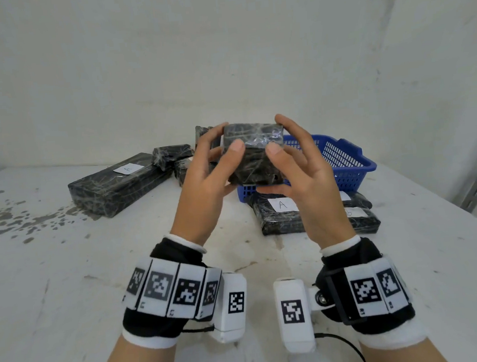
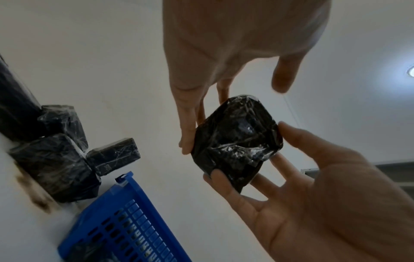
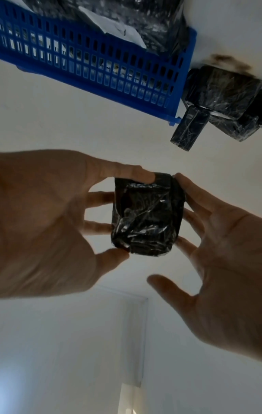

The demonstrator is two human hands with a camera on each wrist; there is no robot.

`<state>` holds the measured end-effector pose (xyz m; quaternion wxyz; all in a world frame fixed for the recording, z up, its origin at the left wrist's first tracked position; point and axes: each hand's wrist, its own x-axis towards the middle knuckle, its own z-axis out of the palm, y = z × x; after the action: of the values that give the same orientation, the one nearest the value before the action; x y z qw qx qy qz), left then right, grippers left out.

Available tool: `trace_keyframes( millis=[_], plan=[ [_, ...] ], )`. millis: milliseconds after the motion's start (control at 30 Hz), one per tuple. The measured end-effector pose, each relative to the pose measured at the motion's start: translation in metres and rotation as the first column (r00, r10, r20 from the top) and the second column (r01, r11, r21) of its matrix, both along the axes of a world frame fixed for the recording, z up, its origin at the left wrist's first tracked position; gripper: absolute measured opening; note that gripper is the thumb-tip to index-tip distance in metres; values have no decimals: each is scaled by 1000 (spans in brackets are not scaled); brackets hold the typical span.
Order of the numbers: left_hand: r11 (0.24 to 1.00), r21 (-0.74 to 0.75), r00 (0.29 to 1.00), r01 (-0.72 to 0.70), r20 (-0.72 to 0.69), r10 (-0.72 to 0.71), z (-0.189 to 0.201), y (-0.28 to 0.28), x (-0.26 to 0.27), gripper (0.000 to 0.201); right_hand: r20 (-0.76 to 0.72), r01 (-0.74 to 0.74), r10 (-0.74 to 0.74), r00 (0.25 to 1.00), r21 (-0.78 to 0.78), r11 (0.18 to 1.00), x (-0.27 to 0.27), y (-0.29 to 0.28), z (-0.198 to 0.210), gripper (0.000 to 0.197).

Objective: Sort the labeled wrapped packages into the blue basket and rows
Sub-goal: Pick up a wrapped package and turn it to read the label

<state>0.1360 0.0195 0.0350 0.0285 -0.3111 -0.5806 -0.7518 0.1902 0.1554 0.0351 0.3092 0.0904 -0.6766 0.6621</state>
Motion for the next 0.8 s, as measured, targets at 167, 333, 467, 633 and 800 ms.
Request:
trace_keyframes(
  millis=[167, 333, 467, 633, 800],
  plan=[
    [999, 34, 1000, -3, -1, 3, 2, 0, 0, 21, 42, -4, 5, 999, -18, 1000, -4, 1, -2, 48],
    [999, 20, 999, -43, -30, 44, 0, 1, -5, 36, 66, -6, 3, 998, 51, 999, -6, -1, -4, 39],
    [999, 20, 999, -32, -43, 33, 1, 1, -4, 32, 44, -19, 16, 999, 72, 997, -5, -2, -5, 22],
    [997, 7, 993, -78, -87, 78, 1, 0, -4, 24, -24, -12, 14, 1000, 89, 996, -6, -4, -5, 21],
    [993, -5, 988, -117, -99, 116, 0, 0, -6, 16, -56, -32, 38, 998, 102, 994, -10, -1, -8, 21]
  ],
)
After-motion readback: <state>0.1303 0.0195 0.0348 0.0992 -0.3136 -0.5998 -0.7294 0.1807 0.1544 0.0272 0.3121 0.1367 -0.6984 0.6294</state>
